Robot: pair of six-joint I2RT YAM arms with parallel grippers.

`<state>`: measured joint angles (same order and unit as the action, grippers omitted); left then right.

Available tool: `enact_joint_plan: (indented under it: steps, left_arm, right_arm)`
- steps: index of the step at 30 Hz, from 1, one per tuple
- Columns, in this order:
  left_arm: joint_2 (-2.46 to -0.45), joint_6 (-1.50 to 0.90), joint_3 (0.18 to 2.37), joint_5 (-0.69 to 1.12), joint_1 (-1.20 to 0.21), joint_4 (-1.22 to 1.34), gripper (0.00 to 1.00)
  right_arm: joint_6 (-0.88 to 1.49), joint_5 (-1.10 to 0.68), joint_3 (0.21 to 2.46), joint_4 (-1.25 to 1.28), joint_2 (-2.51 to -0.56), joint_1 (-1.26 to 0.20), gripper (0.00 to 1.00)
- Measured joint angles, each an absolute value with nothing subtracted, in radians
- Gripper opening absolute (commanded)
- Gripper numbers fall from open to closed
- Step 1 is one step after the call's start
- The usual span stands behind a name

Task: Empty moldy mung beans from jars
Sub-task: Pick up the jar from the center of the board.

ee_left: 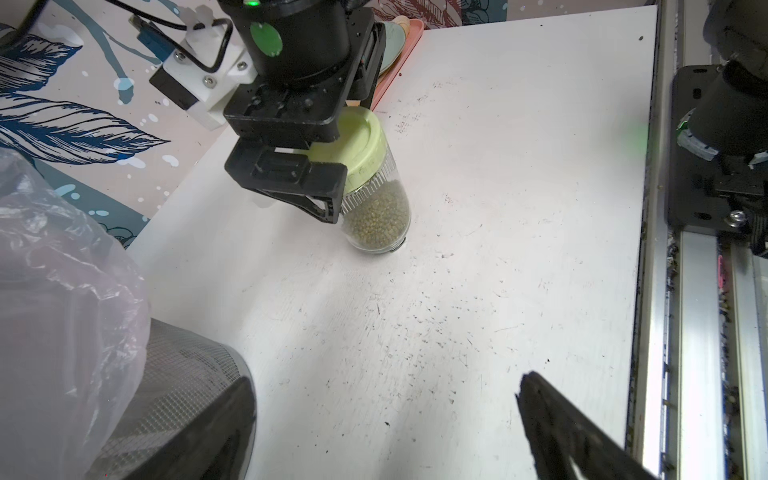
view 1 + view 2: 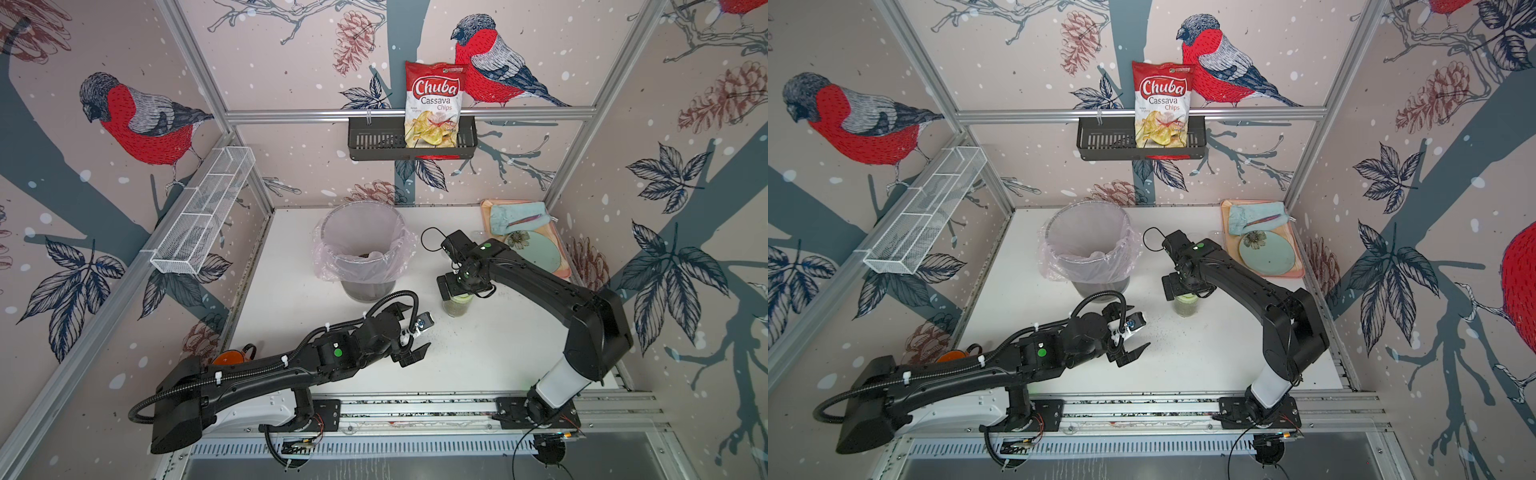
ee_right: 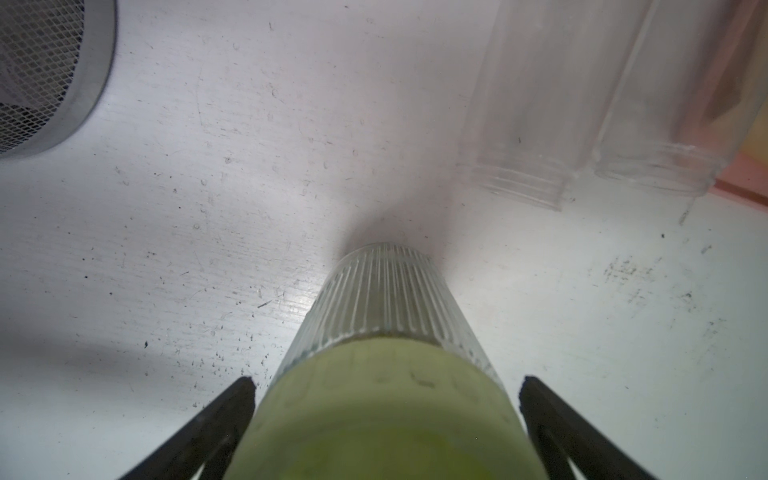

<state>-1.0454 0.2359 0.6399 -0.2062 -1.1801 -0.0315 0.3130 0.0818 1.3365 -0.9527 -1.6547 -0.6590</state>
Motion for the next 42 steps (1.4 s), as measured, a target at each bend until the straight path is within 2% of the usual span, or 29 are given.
enact_joint_plan:
  steps: [10,23,30,42]
  left_arm:
    - [-1.044,0.236,0.64,-0.206,-1.18,-0.034,0.96]
    - [-1.042,0.234,0.641,-0.211,-1.18,-0.035,0.97]
    - [-1.044,0.234,0.642,-0.214,-1.18,-0.035,0.97]
    - [-1.044,0.234,0.644,-0.242,-1.18,-0.033,0.97]
  right_arm:
    - [0.31,0.059,1.332,-0.952,-1.655,-0.659,0.91]
    - [0.305,0.047,1.32,-0.949,-1.65,-0.653,0.6]
    - [0.29,0.039,1.32,-0.951,-1.65,-0.651,0.53]
    - [0.291,-0.012,1.378,-0.982,-1.627,-0.634,0.49]
